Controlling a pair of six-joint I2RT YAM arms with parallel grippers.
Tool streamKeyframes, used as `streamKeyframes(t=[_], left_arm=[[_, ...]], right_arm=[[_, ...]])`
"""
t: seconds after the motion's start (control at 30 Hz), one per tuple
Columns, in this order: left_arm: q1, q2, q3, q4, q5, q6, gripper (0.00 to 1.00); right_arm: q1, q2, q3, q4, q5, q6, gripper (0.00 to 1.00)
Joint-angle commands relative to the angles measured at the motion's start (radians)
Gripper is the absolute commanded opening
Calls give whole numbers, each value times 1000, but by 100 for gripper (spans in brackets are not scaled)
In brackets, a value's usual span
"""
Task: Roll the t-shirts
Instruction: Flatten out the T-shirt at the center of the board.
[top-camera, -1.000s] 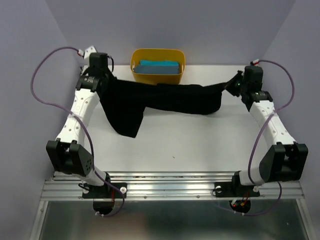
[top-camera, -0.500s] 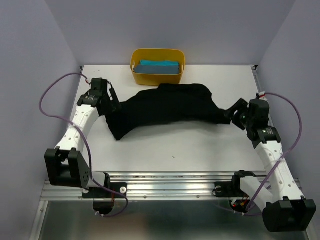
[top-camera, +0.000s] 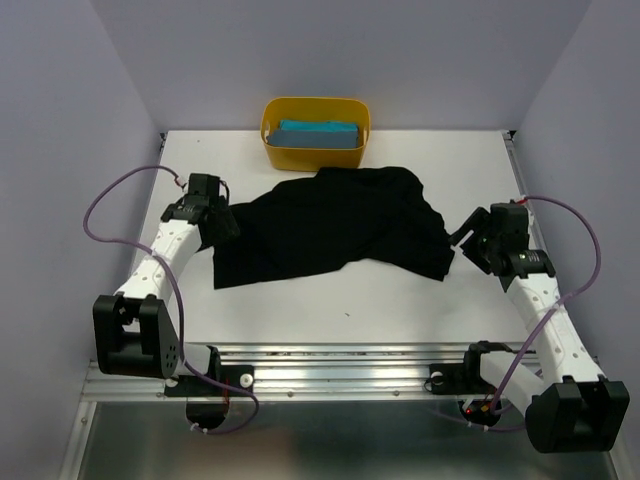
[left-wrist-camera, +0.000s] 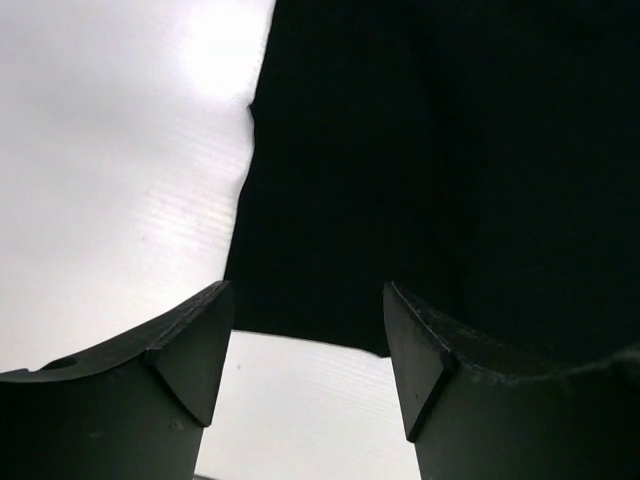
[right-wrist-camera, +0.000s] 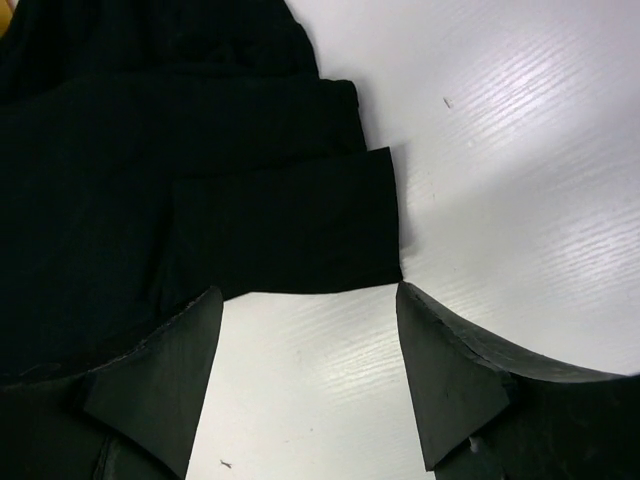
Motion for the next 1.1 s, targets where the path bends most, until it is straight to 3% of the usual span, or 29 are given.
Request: streamKeyframes(t=[0.0,0.17,0.33,0.6,0.73,0.83,0.9,0.93,1.07], left_arm=[[3,-32,-128,11,-77,-89,70],[3,-43,-265,66,-134,-300,79],[3,-29,-334,132,-108,-407,86],[3,-41,-457,253,-41,-471,81],[3,-44,-481,279,-45,-490,71],[3,-32,-489,304,-48,-493,56],[3,-23,-474,309,-42,-482,24],[3,-23,-464,299,-36,-477,1],[3,-101,-408,260,-34,-454,0]], right_arm=[[-6,13,26,70,-10,-15,76],[-6,19,-8,102,-51,-4,76],[-6,18,-4,111,-67,-31,81],[-6,22,-11,113,-71,-42,85],[-6,15,-25,119,-76,-39,86],[-6,13,-36,123,-79,-30,87],[-6,16,-39,123,-85,-22,87],[-6,19,-44,125,-88,-21,87],[-6,21,-65,122,-90,-2,87]])
